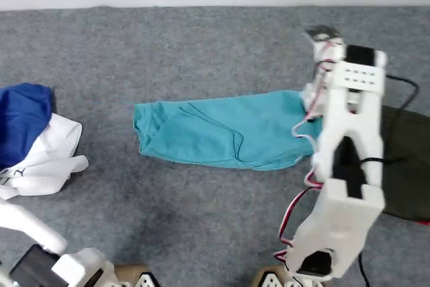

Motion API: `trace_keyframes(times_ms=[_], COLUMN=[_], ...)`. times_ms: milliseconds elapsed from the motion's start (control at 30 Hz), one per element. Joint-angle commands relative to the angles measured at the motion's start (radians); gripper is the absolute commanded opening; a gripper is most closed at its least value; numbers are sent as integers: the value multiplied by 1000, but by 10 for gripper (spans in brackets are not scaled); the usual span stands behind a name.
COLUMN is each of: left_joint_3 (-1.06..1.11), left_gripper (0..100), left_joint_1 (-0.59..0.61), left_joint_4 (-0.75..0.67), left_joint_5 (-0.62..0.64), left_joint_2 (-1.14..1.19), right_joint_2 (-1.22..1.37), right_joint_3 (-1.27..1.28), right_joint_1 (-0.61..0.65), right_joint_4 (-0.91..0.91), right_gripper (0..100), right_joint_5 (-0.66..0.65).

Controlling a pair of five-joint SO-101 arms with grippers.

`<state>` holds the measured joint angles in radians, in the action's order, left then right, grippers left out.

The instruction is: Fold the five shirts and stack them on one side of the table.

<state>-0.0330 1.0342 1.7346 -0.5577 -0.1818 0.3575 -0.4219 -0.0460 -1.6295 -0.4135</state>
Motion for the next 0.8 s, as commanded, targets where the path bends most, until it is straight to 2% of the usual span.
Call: trace_keyframes(times_ms=[0, 167, 333, 500, 767], left_joint_3=[-7, -7, -5, -5, -4], left_gripper=[83, 83, 83, 83, 83], left_joint_1=[-9, -6, -9, -9, -9], left_joint_4=[17, 17, 17, 17, 17], left_joint_5=[-8, -6, -5, -5, -3], left_joint_2=[-48, -48, -48, -48, -41], right_joint_2=[-131, -171, -147, -39, 113], right_joint_3=[-44, -44, -43, -44, -44], right_joint_1=[182, 423, 591, 707, 794], right_joint_4=[-51, -16, 125, 274, 421], right_gripper=[9, 9, 9, 9, 23], right_joint_5=[20, 54, 98, 115, 109])
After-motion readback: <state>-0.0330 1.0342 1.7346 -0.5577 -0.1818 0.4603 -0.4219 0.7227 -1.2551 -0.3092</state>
